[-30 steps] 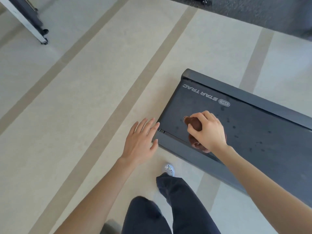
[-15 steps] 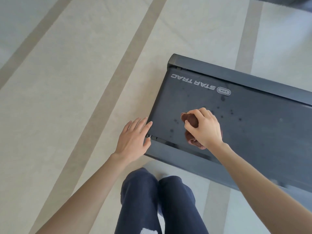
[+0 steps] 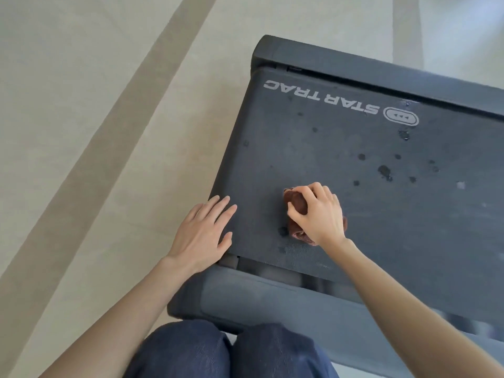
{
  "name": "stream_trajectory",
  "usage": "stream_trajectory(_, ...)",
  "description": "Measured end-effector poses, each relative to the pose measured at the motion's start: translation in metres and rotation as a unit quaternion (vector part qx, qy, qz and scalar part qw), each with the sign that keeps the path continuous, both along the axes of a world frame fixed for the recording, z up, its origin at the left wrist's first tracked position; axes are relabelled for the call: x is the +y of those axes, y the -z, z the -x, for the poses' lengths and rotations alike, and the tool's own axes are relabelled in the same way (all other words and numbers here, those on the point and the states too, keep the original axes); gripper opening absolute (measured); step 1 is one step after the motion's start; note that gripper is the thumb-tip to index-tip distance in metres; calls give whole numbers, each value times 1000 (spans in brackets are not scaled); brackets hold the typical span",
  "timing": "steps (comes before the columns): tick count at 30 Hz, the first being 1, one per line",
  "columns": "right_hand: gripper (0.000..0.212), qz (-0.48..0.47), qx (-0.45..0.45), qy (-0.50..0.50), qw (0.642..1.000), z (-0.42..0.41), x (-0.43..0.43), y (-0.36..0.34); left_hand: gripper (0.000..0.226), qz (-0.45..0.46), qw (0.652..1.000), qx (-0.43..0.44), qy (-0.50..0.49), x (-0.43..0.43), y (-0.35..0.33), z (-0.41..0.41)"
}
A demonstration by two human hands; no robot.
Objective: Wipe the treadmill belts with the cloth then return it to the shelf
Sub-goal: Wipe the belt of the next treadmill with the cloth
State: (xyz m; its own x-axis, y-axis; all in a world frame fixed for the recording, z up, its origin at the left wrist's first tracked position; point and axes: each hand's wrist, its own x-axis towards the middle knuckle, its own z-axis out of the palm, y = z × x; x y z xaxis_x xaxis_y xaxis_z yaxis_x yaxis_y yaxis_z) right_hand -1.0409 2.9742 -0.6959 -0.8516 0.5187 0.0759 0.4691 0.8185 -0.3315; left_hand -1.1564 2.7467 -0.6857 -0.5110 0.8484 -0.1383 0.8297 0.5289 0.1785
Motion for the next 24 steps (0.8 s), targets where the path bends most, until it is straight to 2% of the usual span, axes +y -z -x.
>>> stream_trajectory(6, 27, -107, 76, 1, 991, 48, 35, 51, 53, -61, 998, -3, -7, 17, 63, 6)
stream_trajectory(10, 31, -101, 68, 3, 992, 78, 50, 50, 55, -86, 996, 10, -17, 19, 71, 4)
stream_trajectory(12, 31, -93, 66, -9, 993, 72, 42, 48, 55, -84, 996, 11, -18, 19, 69, 3)
stream_trajectory(20, 25, -69, 80, -161, 981, -19, -53, 46, 55, -75, 997, 4, -12, 11, 65, 0)
stream_trajectory(24, 24, -76, 88, -197, 973, -25, -57, 48, 57, -83, 996, -28, -31, -3, 66, -7)
